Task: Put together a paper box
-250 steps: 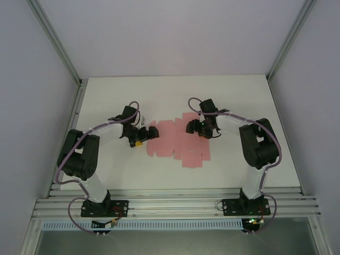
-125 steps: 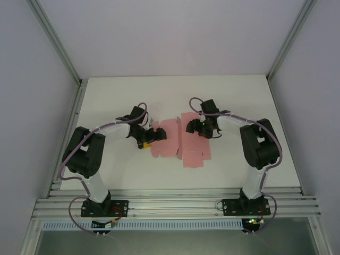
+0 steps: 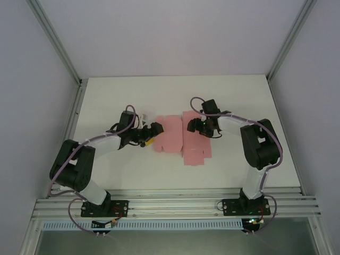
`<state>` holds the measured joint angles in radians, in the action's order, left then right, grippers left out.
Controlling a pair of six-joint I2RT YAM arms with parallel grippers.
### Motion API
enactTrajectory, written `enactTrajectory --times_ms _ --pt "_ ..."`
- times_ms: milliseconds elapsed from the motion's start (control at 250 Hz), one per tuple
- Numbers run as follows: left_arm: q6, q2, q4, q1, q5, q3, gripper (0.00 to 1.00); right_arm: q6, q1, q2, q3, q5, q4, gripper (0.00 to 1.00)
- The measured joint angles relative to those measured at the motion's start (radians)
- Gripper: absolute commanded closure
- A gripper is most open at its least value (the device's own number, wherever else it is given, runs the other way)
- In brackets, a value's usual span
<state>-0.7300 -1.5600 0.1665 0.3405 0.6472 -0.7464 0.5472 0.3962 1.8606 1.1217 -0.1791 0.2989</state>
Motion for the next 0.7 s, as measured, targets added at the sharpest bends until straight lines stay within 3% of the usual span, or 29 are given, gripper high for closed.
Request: enactTrajectory --times_ms 120,180,315,495,699 --pt "-0.046 0.008 0.119 -0.01 0.024 0.016 0.13 0.003 0.0 0.0 -0.001 0.008 -0.009 0.28" --pt "-0.06 0.007 0.172 -0.01 0.038 0.016 0.22 0.004 -0.001 0.0 -0.002 0.013 -0.014 0.28" --pt "-0.072 0.007 0.251 -0.012 0.063 0.014 0.31 0.007 -0.002 -0.007 -0.015 0.014 -0.031 0.28" --pt "-0.063 -0.023 0.269 -0.009 0.097 0.01 0.33 0.006 -0.002 -0.019 -0.038 0.01 -0.064 0.27" --pt "-0.002 -0.042 0.201 -0.008 0.089 -0.025 0.46 0.006 -0.002 -0.025 -0.048 0.011 -0.075 0.28"
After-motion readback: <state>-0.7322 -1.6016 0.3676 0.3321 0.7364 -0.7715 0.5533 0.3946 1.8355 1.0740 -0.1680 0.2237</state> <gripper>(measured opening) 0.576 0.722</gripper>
